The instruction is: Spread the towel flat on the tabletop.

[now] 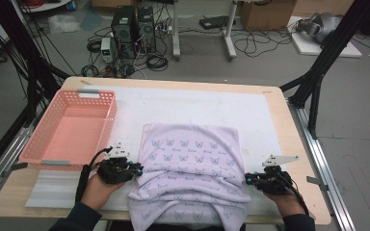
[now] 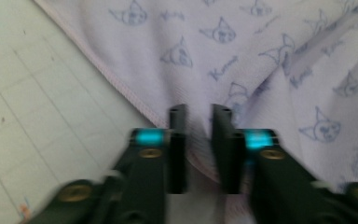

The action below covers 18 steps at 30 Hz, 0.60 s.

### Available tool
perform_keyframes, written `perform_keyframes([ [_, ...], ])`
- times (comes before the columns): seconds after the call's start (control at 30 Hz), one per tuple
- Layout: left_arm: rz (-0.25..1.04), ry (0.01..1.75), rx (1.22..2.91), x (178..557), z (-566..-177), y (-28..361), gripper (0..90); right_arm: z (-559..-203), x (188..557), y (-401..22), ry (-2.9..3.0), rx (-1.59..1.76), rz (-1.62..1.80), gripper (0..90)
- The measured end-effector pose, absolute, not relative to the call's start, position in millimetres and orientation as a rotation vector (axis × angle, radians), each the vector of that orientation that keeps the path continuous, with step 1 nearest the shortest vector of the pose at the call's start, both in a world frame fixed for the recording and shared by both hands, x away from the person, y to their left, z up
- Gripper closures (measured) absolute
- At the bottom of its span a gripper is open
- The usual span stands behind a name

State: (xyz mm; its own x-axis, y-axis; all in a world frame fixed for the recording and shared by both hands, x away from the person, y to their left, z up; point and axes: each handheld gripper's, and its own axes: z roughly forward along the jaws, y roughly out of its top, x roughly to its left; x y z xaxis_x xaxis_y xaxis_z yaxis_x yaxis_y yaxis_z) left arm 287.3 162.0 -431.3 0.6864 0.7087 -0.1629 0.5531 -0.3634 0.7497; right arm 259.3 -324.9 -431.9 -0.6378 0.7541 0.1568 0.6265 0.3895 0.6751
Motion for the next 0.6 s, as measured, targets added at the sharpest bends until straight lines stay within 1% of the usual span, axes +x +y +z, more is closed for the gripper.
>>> perform_keyframes([
  [0.03,0.241,0.987,2.034,292,-430,162,53.4,-431,262,-324,2.436,1.243,1.09,62.8],
  [0.07,0.25,0.996,2.004,298,-428,162,49.5,-430,265,-324,2.4,1.253,1.106,58.1],
  [0.1,0.26,1.005,1.973,304,-426,162,46.6,-429,270,-324,2.374,1.253,1.124,56.0],
  [0.13,0.279,1.029,1.947,311,-424,162,45.3,-428,274,-323,2.356,1.241,1.127,52.5],
  [0.2,0.331,1.075,1.884,325,-421,161,45.7,-426,286,-321,2.307,1.221,1.131,46.1],
  [0.23,0.357,1.091,1.867,333,-420,161,45.6,-425,293,-320,2.278,1.223,1.143,45.0],
  [0.33,0.382,1.142,1.846,356,-421,158,46.0,-424,318,-318,2.205,1.252,1.178,43.4],
  [0.4,0.352,1.186,1.806,371,-423,158,47.6,-425,336,-317,2.187,1.279,1.15,43.0],
  [0.47,0.36,1.221,1.771,384,-425,158,48.4,-425,352,-316,2.171,1.297,1.129,43.3],
  [0.6,0.357,1.276,1.768,409,-431,155,50.3,-422,380,-315,2.141,1.317,1.096,44.7],
])
